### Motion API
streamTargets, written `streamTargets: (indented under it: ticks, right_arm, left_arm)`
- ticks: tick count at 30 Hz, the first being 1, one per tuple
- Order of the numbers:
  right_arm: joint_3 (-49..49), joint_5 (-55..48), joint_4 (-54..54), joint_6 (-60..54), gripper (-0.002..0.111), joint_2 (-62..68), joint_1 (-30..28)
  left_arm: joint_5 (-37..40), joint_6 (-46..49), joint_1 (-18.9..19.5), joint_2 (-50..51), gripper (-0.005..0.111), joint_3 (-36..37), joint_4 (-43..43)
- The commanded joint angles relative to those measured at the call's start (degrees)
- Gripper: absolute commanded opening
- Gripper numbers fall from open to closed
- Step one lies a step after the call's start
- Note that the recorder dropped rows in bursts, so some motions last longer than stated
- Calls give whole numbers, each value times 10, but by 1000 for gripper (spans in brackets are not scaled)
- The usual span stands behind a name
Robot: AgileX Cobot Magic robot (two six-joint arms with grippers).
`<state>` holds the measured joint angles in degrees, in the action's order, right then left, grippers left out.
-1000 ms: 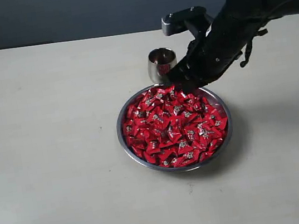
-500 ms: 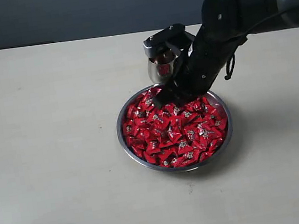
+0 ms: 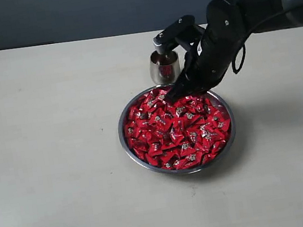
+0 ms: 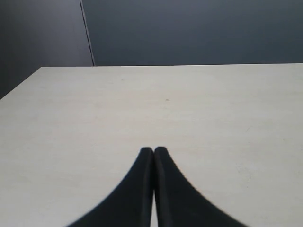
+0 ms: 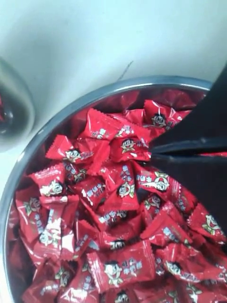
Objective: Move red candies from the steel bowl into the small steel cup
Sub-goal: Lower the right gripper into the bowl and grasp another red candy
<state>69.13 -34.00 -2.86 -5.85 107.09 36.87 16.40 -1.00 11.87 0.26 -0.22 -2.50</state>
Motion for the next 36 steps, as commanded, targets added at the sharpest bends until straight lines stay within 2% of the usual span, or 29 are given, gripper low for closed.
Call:
streamTargets:
  ticks: [1,21,29,36]
  right_arm:
    - [24,-27,-13,15,-1,35,-2]
    - [55,-68,-38,41,0,45,-2]
    - [55,-58,-31,43,27,46,-2]
    - [55,-26,-31,44,29,81,-2]
  left_arm:
    - [-1,-1,1,-3,0,2,-1]
    - [-1,-1,1,-3,0,2,-1]
    - [-1,-1,1,-3,0,2,-1]
    - [-1,-1,1,-3,0,2,-1]
